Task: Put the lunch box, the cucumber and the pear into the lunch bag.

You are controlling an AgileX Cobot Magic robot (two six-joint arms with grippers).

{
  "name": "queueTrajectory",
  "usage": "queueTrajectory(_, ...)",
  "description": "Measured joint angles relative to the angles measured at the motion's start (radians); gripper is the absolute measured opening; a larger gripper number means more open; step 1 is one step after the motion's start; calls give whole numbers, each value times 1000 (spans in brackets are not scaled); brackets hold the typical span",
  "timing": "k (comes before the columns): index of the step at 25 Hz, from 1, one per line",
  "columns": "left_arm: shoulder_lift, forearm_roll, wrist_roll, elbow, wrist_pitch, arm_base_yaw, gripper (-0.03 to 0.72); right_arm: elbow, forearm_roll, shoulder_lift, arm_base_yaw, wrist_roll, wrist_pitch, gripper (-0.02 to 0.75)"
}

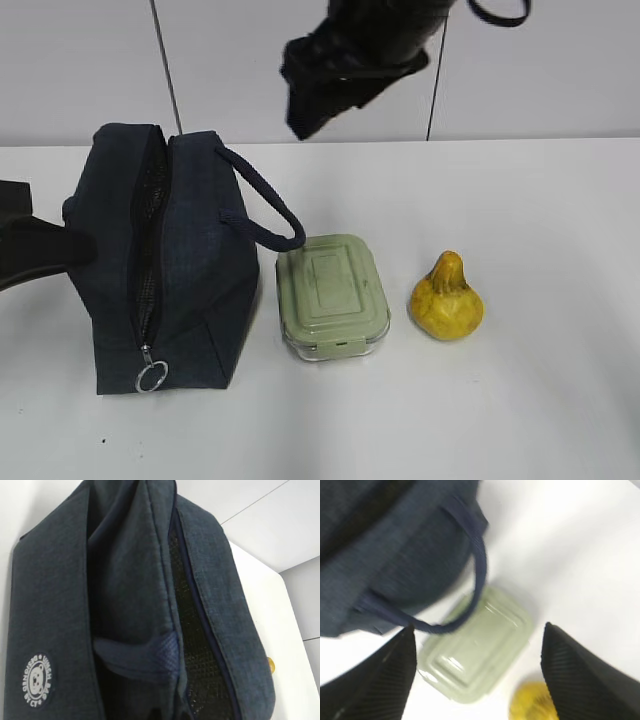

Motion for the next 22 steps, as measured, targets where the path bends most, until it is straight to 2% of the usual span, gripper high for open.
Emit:
queueTrajectory(2,0,0,1,0,0,0,-15,0,-144,-11,0,108,97,594)
queueTrajectory(6,0,0,2,0,0,0,-15,6,-295,-11,-4,224,156,578)
queueTrajectory(12,0,12,2,0,1,0,-15,137,-312,-7,-4,273,159,520)
queueTrajectory(19,0,63,2,0,12,0,-15,310,-406,12,-4,282,156,512)
queueTrajectory(22,0,60,2,0,18,0,-15,320,-390,25,-6,285,133,512)
